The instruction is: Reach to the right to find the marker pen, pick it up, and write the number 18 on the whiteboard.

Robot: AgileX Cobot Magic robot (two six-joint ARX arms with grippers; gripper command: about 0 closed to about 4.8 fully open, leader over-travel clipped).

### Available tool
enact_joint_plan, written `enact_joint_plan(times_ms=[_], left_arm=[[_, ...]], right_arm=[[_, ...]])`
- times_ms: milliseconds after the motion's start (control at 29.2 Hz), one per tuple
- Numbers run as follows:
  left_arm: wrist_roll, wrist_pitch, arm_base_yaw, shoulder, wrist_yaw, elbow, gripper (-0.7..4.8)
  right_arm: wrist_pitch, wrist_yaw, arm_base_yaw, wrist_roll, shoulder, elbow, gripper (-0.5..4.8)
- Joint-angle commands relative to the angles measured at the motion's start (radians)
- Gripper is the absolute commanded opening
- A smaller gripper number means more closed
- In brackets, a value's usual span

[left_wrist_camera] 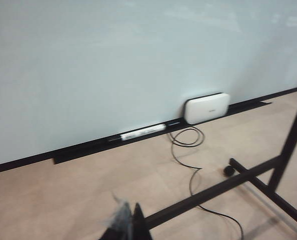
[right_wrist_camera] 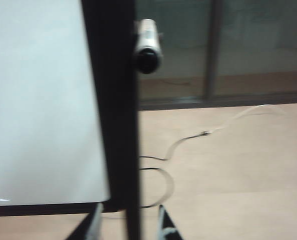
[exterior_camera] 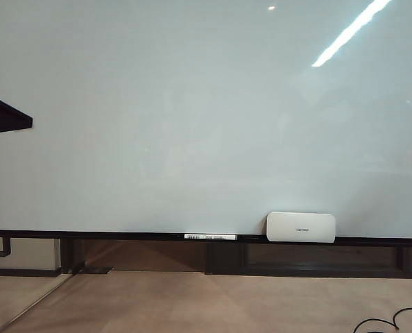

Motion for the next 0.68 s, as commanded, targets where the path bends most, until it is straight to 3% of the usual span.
enact_joint_plan(times_ms=[34, 171, 514, 685], left_arm=[[0.000, 0.011, 0.000, 0.000, -0.021, 0.003, -0.06], [-0.011, 0.011, 0.000, 0.000, -0.058, 0.004, -0.06], [-0.013, 0.011, 0.001, 0.000, -0.067, 0.004, -0.06], [-0.035, 0.011, 0.000, 0.000, -0.081, 0.004, -0.06]], right_arm=[[0.017, 0.061, 0.007, -0.103, -0.009, 0.016, 2.38], [-0.002, 0.079, 0.015, -0.146, -0.009, 0.043, 2.97], [-0.134, 0.100, 0.039, -0.150, -0.003, 0.154, 2.98], [-0.182, 0.057, 0.039, -0.134, 0.031, 0.230, 2.97]])
